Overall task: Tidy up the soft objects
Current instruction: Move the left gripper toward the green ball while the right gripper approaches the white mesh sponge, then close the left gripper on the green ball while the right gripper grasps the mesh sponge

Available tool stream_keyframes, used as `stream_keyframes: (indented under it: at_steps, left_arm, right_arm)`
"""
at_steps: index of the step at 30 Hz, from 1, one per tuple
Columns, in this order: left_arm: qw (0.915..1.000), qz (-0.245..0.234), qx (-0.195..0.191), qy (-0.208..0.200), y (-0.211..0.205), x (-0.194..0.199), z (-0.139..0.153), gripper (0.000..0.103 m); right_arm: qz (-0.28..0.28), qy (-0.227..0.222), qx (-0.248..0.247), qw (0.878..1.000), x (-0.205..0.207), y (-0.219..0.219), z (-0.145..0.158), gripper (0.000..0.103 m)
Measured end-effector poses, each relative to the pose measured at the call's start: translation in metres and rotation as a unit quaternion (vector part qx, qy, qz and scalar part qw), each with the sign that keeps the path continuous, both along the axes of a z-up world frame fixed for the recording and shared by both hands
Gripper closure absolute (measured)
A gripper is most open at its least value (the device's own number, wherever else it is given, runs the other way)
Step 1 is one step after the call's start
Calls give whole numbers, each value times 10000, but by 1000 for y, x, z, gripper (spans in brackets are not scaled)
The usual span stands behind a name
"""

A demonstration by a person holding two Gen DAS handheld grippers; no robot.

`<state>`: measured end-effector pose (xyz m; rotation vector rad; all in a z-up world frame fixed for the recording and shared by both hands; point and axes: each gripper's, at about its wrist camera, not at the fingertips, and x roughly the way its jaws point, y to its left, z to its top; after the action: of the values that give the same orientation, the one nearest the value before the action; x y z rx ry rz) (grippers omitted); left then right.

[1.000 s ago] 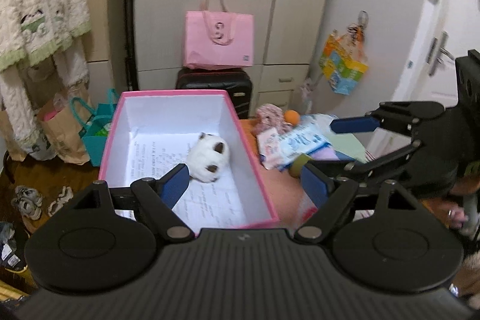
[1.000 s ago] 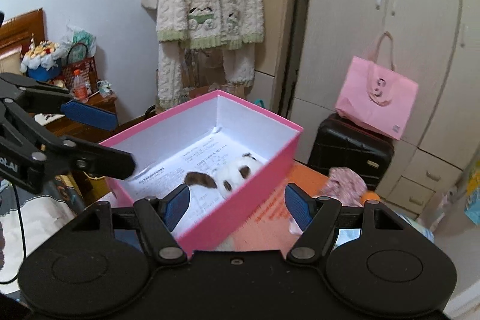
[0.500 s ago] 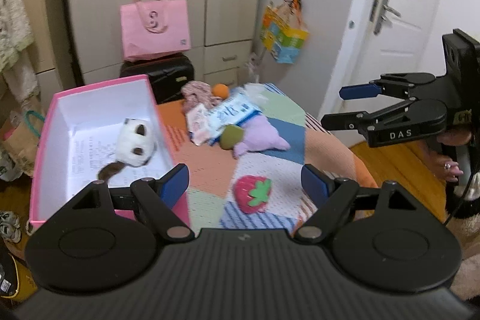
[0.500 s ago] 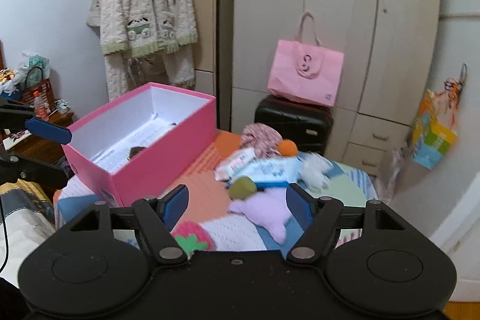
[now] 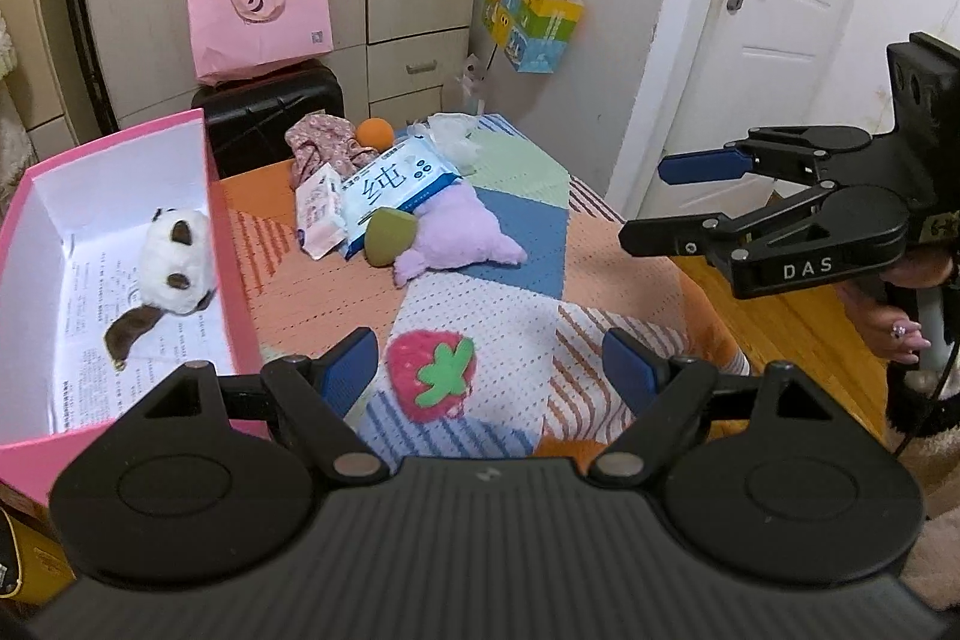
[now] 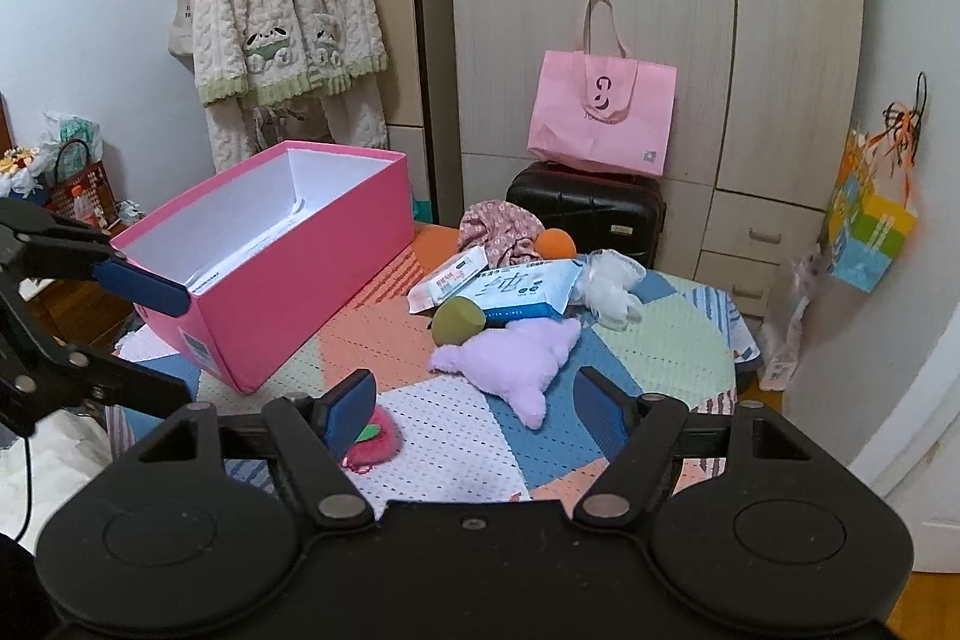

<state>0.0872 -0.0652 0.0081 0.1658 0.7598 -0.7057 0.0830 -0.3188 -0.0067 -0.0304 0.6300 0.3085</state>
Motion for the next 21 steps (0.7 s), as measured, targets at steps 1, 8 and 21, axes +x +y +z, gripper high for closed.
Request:
stream_keyframes:
  at_steps: [1,8,21]
  left_arm:
    - [10000,12,0,8,-4,3,-1,21]
    - [9996,229,-96,-115,-29,31,-20,21]
    - [9959,819,-226,-325,-53,98,-61,24]
  right_arm:
    - [26,15,42,10000,3,-3,-3,26]
    - [196,69,419,9989,34,-17,-18,26]
    - [-400,-268,701,9964,114,-51,-46,26]
